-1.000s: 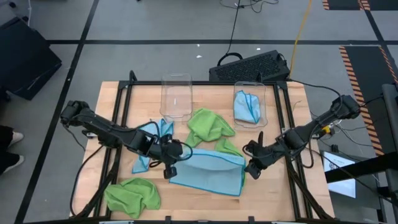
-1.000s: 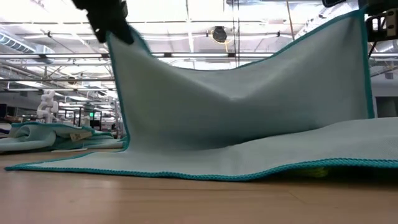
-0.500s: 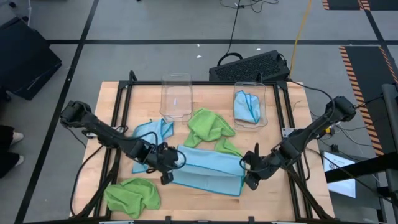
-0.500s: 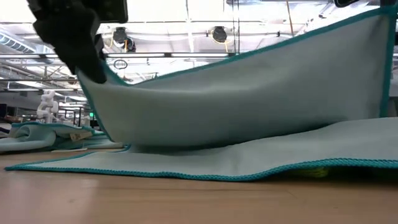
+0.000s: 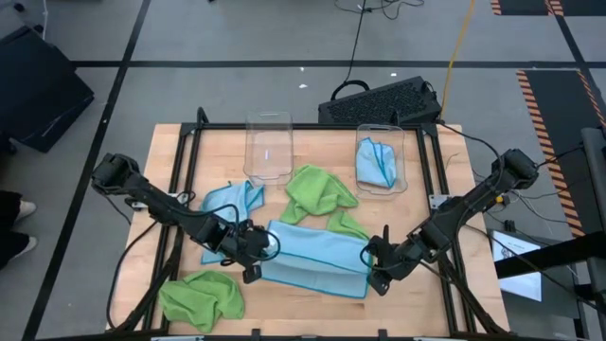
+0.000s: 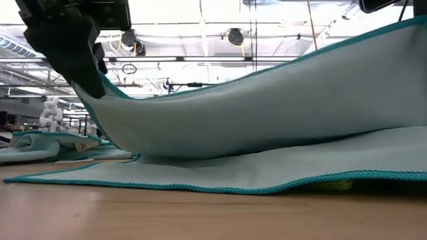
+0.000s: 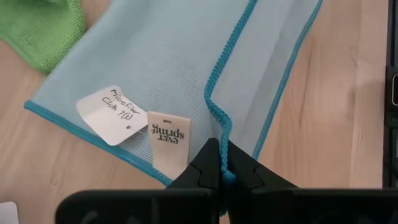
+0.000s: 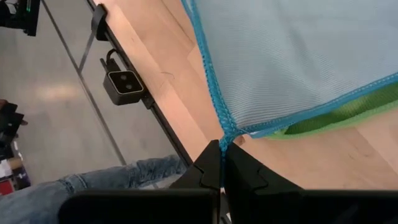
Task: Fold microfiber towels
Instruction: Fold the right blue microfiber towel
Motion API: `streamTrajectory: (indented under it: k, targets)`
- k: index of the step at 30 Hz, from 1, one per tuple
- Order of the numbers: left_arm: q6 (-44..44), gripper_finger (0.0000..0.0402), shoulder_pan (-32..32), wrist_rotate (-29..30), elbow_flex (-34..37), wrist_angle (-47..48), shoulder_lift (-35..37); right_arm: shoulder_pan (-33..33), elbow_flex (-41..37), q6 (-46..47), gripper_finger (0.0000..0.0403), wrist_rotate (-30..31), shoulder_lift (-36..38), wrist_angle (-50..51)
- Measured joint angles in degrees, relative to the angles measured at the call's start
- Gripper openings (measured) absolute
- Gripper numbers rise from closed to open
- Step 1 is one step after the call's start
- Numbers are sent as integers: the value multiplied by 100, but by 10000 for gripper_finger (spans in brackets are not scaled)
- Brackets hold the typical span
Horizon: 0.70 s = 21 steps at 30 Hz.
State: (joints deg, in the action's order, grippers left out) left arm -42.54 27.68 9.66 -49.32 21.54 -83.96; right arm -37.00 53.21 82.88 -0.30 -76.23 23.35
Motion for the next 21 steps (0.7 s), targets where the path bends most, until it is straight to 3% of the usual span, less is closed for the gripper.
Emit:
streamTrajectory:
  k: [6, 16, 21]
  targets:
    - [12, 5, 0, 243, 0, 0, -2, -79, -146, 46, 0, -2, 0, -191]
    - [42, 5, -2, 418, 0, 133, -2, -310, -1045, 583, 9, -4, 0, -1907]
    - [62, 5, 0, 416, 0, 127, -2, -368, -1175, 632, 10, -149, 0, -1951]
